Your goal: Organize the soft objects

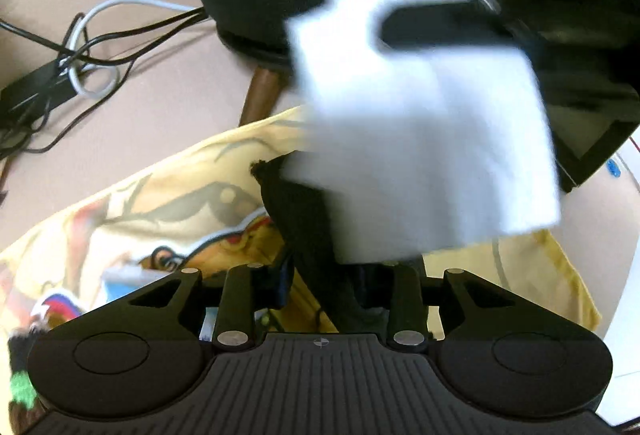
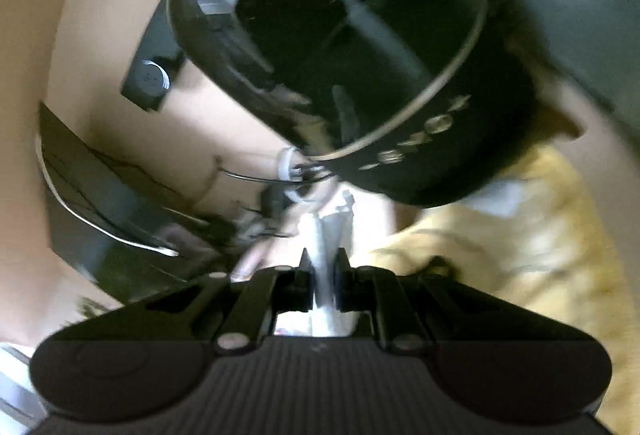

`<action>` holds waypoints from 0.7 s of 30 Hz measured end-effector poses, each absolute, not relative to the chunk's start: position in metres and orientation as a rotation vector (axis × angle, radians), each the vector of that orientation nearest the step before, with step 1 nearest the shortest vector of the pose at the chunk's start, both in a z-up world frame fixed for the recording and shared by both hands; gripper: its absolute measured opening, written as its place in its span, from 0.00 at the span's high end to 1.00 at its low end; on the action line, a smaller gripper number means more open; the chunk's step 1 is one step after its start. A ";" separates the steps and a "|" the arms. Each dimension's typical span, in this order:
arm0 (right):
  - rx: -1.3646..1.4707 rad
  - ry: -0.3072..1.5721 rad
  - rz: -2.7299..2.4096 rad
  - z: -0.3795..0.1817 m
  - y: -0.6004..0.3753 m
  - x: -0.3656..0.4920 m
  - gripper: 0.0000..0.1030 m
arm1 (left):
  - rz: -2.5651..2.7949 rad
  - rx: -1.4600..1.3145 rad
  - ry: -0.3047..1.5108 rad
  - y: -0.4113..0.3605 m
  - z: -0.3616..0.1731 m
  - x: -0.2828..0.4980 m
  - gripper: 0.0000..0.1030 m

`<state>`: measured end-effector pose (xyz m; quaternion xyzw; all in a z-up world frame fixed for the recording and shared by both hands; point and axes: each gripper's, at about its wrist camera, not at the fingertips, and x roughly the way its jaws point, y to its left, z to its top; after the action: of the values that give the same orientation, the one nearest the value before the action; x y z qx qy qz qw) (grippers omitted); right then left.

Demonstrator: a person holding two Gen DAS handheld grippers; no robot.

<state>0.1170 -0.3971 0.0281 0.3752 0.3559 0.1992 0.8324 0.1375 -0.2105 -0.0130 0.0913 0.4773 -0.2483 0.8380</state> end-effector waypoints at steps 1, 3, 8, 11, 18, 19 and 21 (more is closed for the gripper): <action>0.785 0.761 0.441 0.025 -0.391 0.122 0.89 | -0.523 0.200 1.002 -0.210 -0.012 0.135 0.67; 0.674 0.818 0.424 0.011 -0.375 0.129 0.89 | -0.520 0.213 0.986 -0.210 -0.010 0.129 0.66; 0.389 0.950 0.314 -0.024 -0.351 0.128 0.88 | -0.496 0.181 0.990 -0.199 -0.012 0.122 0.64; 0.277 0.963 0.272 -0.025 -0.353 0.115 0.89 | -0.496 0.164 0.978 -0.193 -0.007 0.122 0.63; 0.237 1.004 0.280 -0.024 -0.363 0.080 0.90 | -0.483 0.055 1.020 -0.171 -0.009 0.133 0.67; 0.245 1.010 0.298 -0.023 -0.362 0.074 0.90 | -0.488 0.019 1.037 -0.167 -0.009 0.135 0.58; 0.278 1.019 0.350 -0.021 -0.359 0.064 0.90 | -0.507 -0.046 1.057 -0.164 -0.009 0.139 0.30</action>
<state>0.0637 -0.3589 -0.0210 0.1321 0.4836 0.1660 0.8492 0.1389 -0.1644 -0.0086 -0.0217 0.4986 -0.2392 0.8329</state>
